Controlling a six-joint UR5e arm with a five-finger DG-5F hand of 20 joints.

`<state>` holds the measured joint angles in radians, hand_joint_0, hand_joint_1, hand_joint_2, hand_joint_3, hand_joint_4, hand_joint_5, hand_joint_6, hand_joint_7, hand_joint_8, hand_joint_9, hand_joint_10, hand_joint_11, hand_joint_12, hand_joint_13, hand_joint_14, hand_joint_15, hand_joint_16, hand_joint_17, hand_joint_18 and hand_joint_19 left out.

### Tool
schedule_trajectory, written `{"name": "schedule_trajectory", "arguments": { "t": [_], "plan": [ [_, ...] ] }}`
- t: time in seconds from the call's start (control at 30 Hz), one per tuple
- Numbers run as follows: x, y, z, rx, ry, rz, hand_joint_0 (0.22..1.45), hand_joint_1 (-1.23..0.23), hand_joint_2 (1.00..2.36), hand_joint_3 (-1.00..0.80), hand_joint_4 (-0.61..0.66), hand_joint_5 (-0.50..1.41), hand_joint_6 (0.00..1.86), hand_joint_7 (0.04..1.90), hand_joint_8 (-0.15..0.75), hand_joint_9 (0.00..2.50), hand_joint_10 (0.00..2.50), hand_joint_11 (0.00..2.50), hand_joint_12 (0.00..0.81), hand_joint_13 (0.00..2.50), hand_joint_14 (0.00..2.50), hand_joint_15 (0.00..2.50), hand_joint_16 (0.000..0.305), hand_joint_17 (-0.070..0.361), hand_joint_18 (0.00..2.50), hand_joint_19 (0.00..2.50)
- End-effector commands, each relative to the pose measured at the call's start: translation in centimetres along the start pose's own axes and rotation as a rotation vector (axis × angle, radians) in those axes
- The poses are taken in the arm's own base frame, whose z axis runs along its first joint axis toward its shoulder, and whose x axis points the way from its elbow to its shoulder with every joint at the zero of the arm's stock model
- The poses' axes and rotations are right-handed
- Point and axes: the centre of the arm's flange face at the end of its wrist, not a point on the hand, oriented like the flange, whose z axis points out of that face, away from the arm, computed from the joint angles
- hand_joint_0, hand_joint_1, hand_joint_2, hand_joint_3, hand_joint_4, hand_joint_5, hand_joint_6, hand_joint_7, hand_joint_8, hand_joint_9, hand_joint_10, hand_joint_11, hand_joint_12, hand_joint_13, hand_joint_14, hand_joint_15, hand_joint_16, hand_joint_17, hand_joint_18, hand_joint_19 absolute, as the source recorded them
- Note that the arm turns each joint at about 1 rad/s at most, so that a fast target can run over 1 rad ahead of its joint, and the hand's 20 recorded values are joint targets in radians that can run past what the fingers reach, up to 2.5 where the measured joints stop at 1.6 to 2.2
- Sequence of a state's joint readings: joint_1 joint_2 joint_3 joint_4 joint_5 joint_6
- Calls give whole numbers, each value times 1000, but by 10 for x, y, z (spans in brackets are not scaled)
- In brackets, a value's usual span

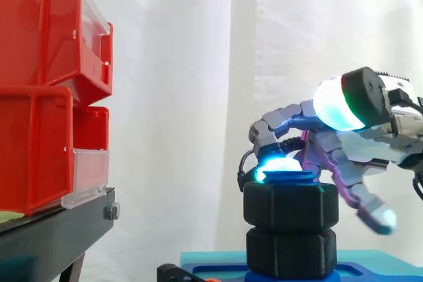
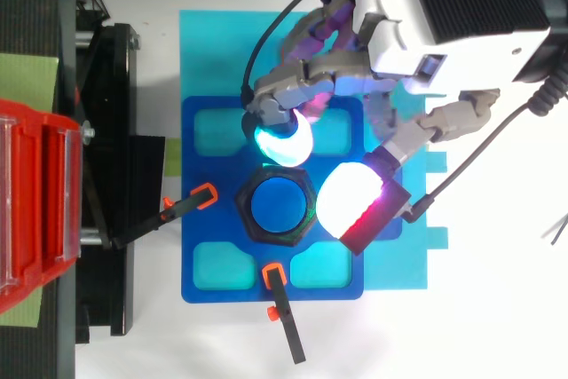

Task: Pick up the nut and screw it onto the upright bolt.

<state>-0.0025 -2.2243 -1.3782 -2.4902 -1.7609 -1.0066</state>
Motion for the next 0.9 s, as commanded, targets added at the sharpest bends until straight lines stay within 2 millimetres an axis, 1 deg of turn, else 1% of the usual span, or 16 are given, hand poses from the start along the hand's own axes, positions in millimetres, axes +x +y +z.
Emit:
{"name": "schedule_trajectory", "arguments": {
  "t": [0.0, 0.1, 0.13, 0.17, 0.23, 0.27, 0.3, 0.4, 0.43, 0.47, 0.5, 0.53, 0.57, 0.67, 0.73, 0.87],
  "plan": [
    [-3, 2, 2, -20, -3, -4, 447, -162, 1000, -500, 158, 32, 505, 1143, 297, 1682, 10, 259, 269, 1156, 0, 71, 30, 67, 769, 121],
    [-4, 3, 3, -33, 2, -5, 442, -163, 1000, -500, 239, -27, 504, 928, 305, 1529, 9, 217, 288, 985, 2, 38, 34, 76, 703, 115],
    [-4, 2, 3, -36, 4, -6, 436, -166, 1000, -500, 246, -62, 503, 850, 308, 1401, 8, 168, 311, 883, 0, 8, 39, 87, 671, 122],
    [-6, 2, 3, -40, 3, -7, 429, -168, 1000, -500, 232, -84, 503, 812, 312, 1308, 4, 124, 327, 796, 0, 0, 42, 95, 638, 118],
    [-6, 2, 3, -45, 1, -8, 424, -174, 1000, -500, 214, -109, 503, 762, 319, 1150, 0, 50, 349, 706, 0, 0, 47, 105, 567, 98],
    [-7, 2, 3, -46, -2, -9, 422, -177, 1000, -500, 210, -123, 502, 721, 323, 1080, 0, 6, 347, 626, 0, 0, 48, 108, 534, 86],
    [-7, 2, 4, -48, -4, -9, 421, -179, 1000, -500, 200, -130, 502, 700, 314, 1034, 0, 0, 354, 598, 0, 0, 49, 109, 508, 91],
    [-8, 2, 5, -52, -11, -16, 414, -185, 1000, -500, 159, -156, 501, 640, 293, 837, 0, 0, 356, 447, 0, 0, 51, 114, 330, 57],
    [-7, 2, 5, -52, -11, -17, 411, -181, 1000, -500, 150, -166, 501, 617, 283, 740, 0, 0, 363, 366, 0, 0, 52, 116, 228, 34],
    [-7, 2, 5, -53, -12, -20, 411, -181, 1000, -500, 141, -171, 501, 605, 279, 677, 0, 0, 362, 325, 0, 0, 52, 116, 192, 27],
    [-8, 3, 5, -56, -15, -24, 410, -181, 1000, -500, 134, -173, 501, 602, 275, 648, 0, 0, 359, 288, 0, 0, 52, 117, 147, 6],
    [-7, 4, 6, -58, -15, -25, 406, -176, 1000, -500, 111, -183, 501, 581, 261, 521, 0, 0, 366, 165, 0, 0, 53, 119, 0, 0],
    [-5, 5, 7, -59, -12, -26, 403, -172, 1000, -500, 80, -193, 500, 562, 243, 379, 0, 0, 370, 36, 0, 0, 56, 126, 0, 0],
    [-3, 8, 8, -61, -9, -26, 397, -132, 1000, -500, 15, -223, 500, 529, 185, 25, 0, 0, 364, 0, 0, 0, 60, 136, 0, 0],
    [-3, 10, 8, -63, -10, -26, 391, -100, 1000, -500, -17, -245, 500, 529, 154, 0, 0, 0, 352, 0, 0, 0, 63, 141, 0, 0],
    [2, 19, 12, -73, -6, -21, 384, -87, 1000, -500, -10, -246, 500, 524, 142, 0, 0, 0, 352, 0, 0, 0, 64, 145, 0, 0]
  ]
}}
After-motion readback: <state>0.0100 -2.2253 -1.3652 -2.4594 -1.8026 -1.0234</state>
